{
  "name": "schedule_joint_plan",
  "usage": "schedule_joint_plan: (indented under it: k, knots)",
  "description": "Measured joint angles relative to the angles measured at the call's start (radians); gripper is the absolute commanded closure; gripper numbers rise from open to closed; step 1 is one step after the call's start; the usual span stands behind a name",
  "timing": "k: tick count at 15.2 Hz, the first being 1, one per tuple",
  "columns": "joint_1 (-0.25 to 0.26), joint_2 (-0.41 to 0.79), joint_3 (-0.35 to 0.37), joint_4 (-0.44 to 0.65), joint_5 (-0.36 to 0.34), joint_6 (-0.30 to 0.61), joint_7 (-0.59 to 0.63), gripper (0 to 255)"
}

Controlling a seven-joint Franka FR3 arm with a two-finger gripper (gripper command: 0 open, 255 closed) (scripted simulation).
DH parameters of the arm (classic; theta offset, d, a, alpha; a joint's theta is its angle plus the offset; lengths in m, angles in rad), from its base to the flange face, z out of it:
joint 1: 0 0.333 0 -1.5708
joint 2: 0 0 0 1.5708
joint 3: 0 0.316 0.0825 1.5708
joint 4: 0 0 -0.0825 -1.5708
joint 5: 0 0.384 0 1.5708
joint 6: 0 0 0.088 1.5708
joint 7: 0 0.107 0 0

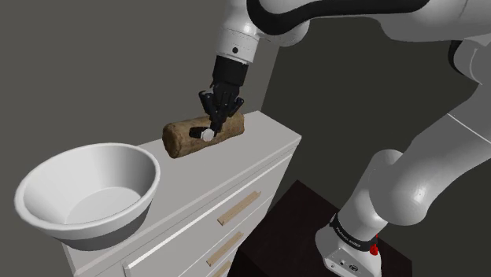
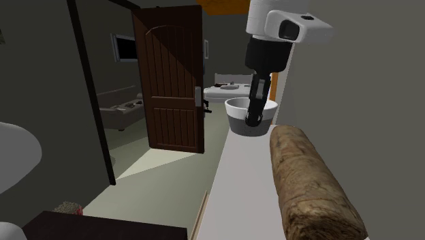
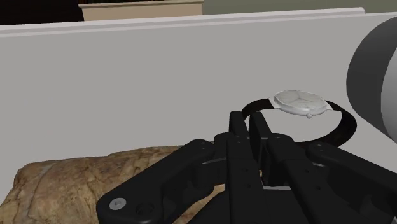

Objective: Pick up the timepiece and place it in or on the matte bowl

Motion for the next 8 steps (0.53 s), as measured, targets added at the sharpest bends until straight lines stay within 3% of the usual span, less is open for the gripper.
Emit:
schedule_joint_plan:
  k: [8]
  knots:
    - [-0.005,-0.009,-0.010,0.098,-0.009,-0.105,0.021,255]
